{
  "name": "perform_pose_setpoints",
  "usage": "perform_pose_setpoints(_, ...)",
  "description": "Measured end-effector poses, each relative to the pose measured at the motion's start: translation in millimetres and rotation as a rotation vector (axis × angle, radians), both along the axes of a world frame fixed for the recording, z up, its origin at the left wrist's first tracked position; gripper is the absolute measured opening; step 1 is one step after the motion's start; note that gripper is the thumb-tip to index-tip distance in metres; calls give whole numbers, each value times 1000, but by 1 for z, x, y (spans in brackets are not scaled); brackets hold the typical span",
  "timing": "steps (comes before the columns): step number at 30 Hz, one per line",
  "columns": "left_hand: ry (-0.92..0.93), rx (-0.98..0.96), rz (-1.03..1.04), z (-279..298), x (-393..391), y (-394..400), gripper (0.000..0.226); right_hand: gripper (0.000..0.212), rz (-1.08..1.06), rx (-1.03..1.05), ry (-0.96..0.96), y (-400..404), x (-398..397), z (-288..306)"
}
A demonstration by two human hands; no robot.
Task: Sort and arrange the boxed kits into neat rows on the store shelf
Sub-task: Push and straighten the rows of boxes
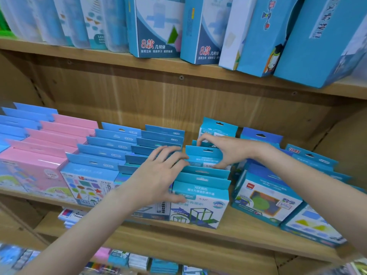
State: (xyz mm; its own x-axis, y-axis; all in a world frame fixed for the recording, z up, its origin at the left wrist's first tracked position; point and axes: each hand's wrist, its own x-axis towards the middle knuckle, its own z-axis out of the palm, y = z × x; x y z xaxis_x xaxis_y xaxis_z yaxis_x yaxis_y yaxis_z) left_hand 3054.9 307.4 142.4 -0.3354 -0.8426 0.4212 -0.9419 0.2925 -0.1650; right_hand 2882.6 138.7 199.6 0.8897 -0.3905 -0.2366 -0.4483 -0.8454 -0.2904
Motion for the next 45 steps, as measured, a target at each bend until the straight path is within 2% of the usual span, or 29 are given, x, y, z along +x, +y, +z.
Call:
perform_pose_setpoints(3,-21,-24,20,1,-2,1,78,66,7,149,-38,4,6,3)
perform_pose_setpoints(7,-3,-16,8,0,-1,1,77,74,-149,416,-11,1,-2,5)
perform_pose_setpoints(8,4,-14,8,0,-1,1,77,68,-163,423,21,-1,-6,3)
perform_pose_setpoints(11,-6,0,17,1,-1,1,77,27,-179,498,81,-3,-14,-1)
perform_pose_setpoints(12,-14,6,25,2,-2,1,77,24,-170,519,82,-3,-13,-1)
perform_pose_setpoints(17,-3,77,33,5,-1,-2,74,42,-172,583,93,-3,-3,-4)
perform_pose_setpoints(20,-3,91,32,5,0,-2,76,46,-150,481,51,-3,-6,3)
perform_pose_setpoints(22,-20,89,37,4,0,-1,77,35,-190,391,-184,-8,-9,16)
perform_pose_setpoints(24,-19,93,37,4,0,0,78,31,-280,135,-410,-30,-10,26)
perform_pose_setpoints(26,-8,106,47,5,0,0,78,44,-415,-194,-328,-56,-7,25)
perform_pose_setpoints(27,-3,112,50,6,0,0,78,49,-484,-259,-226,-63,-4,22)
perform_pose_setpoints(28,-1,113,50,6,0,-1,78,49,-521,-270,-131,-70,0,15)
perform_pose_setpoints(30,-1,111,47,5,0,0,78,34,-463,-279,-35,-75,10,2)
perform_pose_setpoints(36,-25,91,48,4,0,0,77,7,-163,-235,37,-62,11,1)
perform_pose_setpoints(41,-24,96,42,4,0,0,77,11,-67,-97,-23,-30,5,2)
perform_pose_setpoints(45,-39,84,27,3,0,-1,76,11,-82,-101,-66,-23,13,-4)
